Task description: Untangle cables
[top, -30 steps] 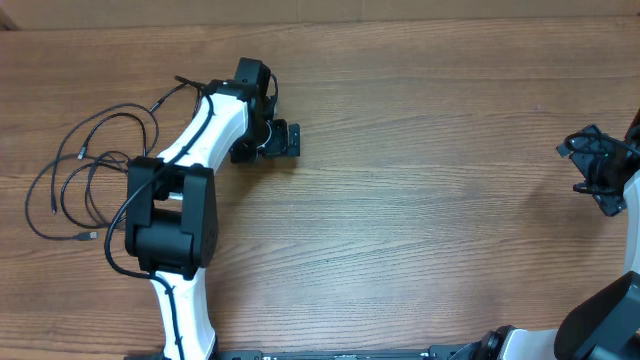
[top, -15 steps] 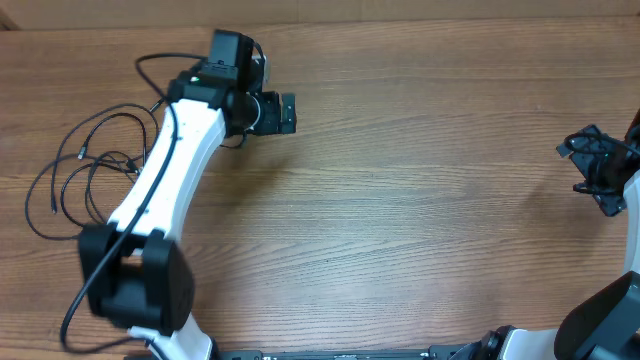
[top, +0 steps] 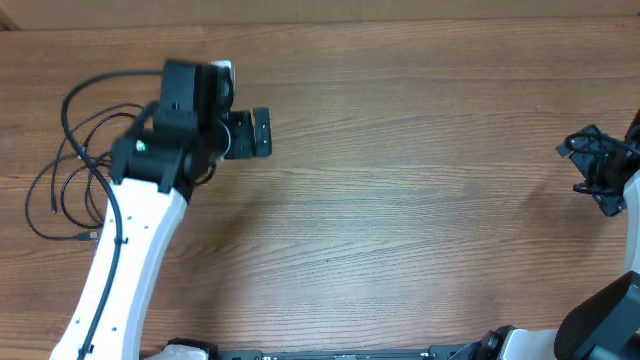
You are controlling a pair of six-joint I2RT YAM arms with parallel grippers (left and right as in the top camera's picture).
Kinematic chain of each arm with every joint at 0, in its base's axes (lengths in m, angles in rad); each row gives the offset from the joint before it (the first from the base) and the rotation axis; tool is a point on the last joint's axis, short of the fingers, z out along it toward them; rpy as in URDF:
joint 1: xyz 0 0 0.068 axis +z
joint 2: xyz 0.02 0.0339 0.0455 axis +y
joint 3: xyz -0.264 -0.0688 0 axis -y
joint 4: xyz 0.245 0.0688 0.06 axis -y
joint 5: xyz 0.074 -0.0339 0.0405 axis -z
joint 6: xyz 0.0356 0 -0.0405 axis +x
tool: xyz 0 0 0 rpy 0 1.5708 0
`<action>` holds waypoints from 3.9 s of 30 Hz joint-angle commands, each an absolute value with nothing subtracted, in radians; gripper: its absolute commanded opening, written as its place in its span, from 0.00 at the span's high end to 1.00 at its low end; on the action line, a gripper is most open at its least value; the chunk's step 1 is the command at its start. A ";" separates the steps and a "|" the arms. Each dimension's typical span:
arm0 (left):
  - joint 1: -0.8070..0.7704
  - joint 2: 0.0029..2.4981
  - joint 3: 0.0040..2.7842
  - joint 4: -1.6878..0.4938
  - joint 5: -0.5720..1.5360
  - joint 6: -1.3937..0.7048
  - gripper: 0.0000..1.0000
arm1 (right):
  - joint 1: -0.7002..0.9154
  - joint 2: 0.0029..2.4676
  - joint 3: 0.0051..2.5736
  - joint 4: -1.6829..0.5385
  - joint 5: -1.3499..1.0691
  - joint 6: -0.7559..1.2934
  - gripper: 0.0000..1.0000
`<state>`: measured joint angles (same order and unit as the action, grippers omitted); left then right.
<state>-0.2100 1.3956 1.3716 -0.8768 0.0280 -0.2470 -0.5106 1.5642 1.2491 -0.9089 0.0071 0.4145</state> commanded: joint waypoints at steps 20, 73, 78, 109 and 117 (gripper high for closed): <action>-0.215 0.962 0.495 0.098 -0.026 -0.224 0.00 | -0.512 1.547 1.247 -0.905 0.014 0.414 0.00; -0.001 0.002 0.005 -0.078 0.029 -0.221 0.00 | -0.512 1.547 1.247 -0.905 0.014 0.414 0.00; -0.001 0.003 0.005 -0.077 0.046 -0.268 0.00 | -0.512 1.547 1.247 -0.905 0.014 0.414 0.00; -0.001 0.005 0.005 -0.076 0.038 -0.370 0.00 | -0.512 1.547 1.247 -0.905 0.014 0.414 0.00; -0.001 0.005 0.005 -0.076 0.038 -0.370 0.01 | -0.512 1.547 1.247 -0.905 0.014 0.414 0.00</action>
